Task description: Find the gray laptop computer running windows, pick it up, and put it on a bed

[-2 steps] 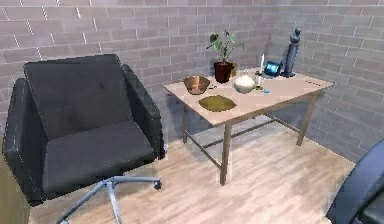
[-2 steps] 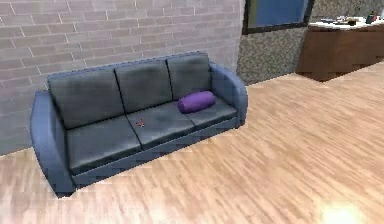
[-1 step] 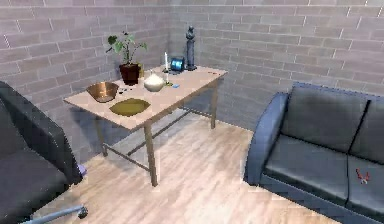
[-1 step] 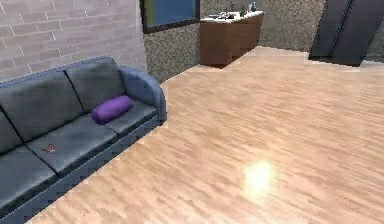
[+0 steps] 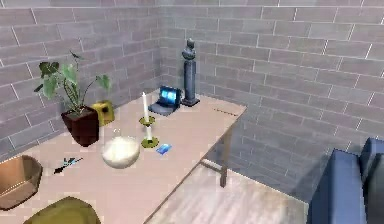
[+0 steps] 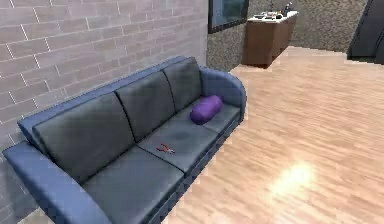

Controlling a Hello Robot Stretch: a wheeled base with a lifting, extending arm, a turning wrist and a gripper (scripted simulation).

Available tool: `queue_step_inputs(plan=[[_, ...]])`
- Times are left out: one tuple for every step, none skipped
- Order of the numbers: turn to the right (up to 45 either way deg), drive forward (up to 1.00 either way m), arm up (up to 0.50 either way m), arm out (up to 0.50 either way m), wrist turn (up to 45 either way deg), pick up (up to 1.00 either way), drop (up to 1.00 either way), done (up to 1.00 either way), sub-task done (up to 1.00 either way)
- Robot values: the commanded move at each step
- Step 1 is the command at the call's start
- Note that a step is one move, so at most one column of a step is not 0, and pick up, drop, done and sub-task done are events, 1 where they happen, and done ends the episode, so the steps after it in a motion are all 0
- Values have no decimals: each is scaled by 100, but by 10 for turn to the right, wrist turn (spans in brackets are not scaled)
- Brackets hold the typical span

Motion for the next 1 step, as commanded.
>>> queue_step_inputs(plan=[[-450,0,0,0,0,0,0,0,0]])
